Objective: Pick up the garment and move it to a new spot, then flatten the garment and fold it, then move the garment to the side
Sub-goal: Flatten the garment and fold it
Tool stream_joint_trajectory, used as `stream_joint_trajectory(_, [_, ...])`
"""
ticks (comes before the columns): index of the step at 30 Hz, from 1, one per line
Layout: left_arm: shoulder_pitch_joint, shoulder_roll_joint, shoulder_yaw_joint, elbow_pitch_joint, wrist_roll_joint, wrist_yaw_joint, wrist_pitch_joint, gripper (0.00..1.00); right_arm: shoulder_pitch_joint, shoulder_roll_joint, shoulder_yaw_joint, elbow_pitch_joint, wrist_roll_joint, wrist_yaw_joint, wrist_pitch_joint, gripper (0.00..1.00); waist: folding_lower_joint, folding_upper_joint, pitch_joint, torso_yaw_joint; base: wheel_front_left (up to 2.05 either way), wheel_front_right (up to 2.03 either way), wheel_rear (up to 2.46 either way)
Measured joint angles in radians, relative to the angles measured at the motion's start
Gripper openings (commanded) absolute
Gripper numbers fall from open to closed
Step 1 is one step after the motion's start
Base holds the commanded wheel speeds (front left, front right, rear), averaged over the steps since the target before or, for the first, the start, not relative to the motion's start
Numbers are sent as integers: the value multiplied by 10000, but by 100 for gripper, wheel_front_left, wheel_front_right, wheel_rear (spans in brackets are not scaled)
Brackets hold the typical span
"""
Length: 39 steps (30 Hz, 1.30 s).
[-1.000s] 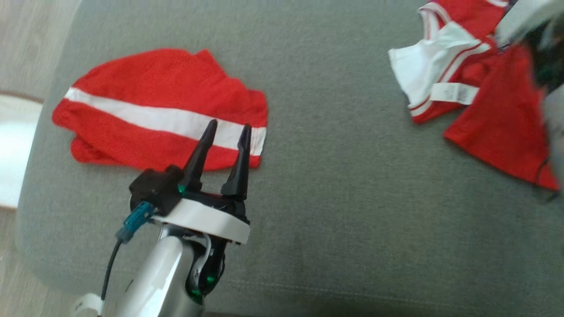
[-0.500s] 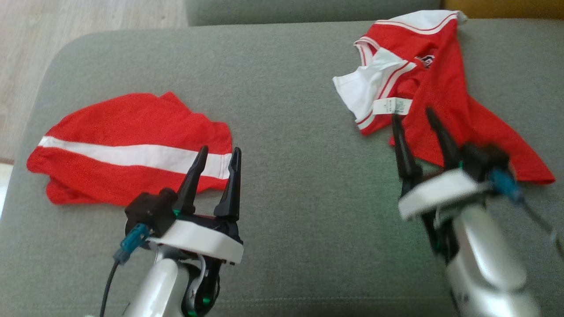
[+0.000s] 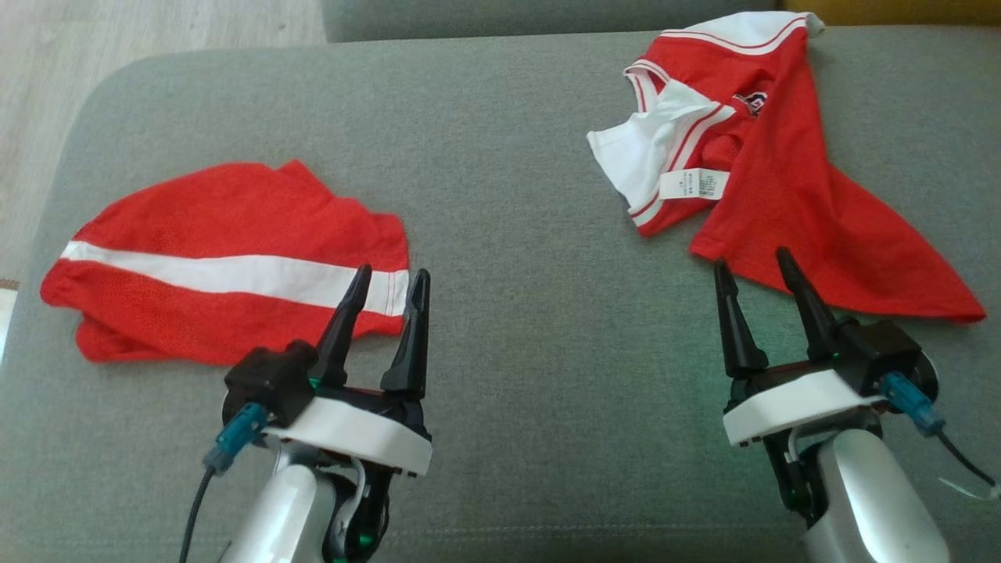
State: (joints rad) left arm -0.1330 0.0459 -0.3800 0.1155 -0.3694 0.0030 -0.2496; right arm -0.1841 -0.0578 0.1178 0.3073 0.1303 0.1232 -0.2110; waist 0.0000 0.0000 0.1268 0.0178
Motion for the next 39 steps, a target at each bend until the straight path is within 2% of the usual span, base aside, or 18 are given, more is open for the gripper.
stream_joint_trajectory(13, [-96, 0, -127, 27, 0, -31, 0, 100, -138, 54, -830, 1198, -1302, 0, 339, 100, 0, 0, 399, 527, 0, 0, 0])
stream_joint_trajectory(31, [-681, -4, -359, 21, 58, -42, 0, 100, -2484, 50, -2395, 3825, -2566, 0, 677, 100, 0, 0, 1607, 1199, 0, 0, 0])
stream_joint_trajectory(32, [-689, -4, -355, 23, 58, -42, 0, 100, -2584, 50, -2447, 3921, -2644, 0, 671, 80, 0, 0, 1669, 1230, 0, 0, 0])
stream_joint_trajectory(33, [-707, -2, -353, 29, 58, -42, 0, 100, -2678, 48, -2485, 3979, -2681, 0, 635, 14, 0, 0, 1713, 1254, 0, 0, 0])
stream_joint_trajectory(34, [-729, -4, -341, 31, 58, -42, 0, 100, -2794, 48, -2516, 4050, -2740, 0, 593, 0, 0, 0, 1742, 1258, 0, 0, 0])
stream_joint_trajectory(39, [-763, -4, -276, 96, 58, -42, 0, 100, -2989, 48, -2696, 4167, -2723, 2, 196, 0, 0, 0, 1621, 1024, 0, 0, 0])
